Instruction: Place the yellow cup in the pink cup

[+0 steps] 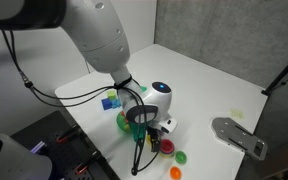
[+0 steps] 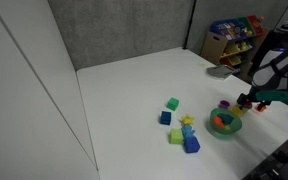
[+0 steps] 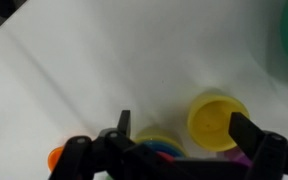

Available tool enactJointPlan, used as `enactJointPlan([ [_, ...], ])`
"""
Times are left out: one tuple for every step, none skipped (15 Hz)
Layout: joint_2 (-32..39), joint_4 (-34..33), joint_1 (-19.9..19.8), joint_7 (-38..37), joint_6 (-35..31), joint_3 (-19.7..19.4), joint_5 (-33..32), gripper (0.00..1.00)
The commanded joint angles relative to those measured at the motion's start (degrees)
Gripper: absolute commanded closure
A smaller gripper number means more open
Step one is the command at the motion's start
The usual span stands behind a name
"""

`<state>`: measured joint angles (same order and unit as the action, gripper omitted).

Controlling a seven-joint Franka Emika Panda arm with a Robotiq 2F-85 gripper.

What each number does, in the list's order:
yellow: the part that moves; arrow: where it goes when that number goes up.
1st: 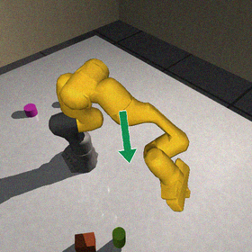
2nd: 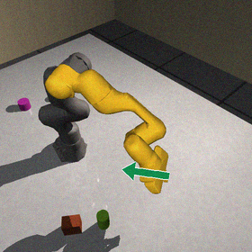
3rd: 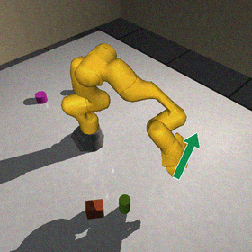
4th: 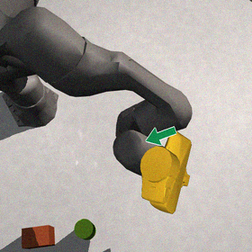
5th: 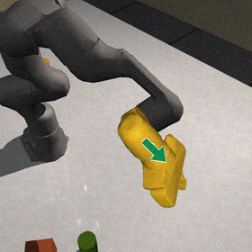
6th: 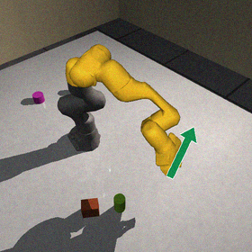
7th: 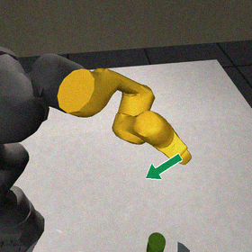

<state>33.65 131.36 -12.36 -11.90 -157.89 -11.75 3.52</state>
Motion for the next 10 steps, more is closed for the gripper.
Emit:
enactJointPlan([
  [4.5, -3.2, 1.2, -1.9, -1.9, -0.6, 2.0, 0.0],
  [5.3, -3.8, 1.3, -2.1, -2.2, -0.6, 2.4, 0.0],
  [6.2, -4.3, 1.4, -2.3, -2.6, -0.6, 2.8, 0.0],
  [6.9, -4.8, 1.4, -2.5, -2.8, -0.6, 3.2, 0.0],
  [7.5, -5.2, 1.4, -2.6, -3.0, -0.6, 3.6, 0.02],
  [8.1, -5.5, 1.4, -2.6, -3.2, -0.6, 3.9, 0.26],
  [8.4, -5.8, 1.4, -2.7, -3.2, -0.7, 4.2, 0.27],
  [8.7, -6.0, 1.3, -2.6, -3.1, -0.6, 4.5, 0.3],
  [8.7, -6.1, 1.4, -2.6, -3.0, -0.6, 4.7, 0.4],
  [8.7, -6.0, 1.4, -2.6, -2.9, -0.7, 4.9, 0.47],
])
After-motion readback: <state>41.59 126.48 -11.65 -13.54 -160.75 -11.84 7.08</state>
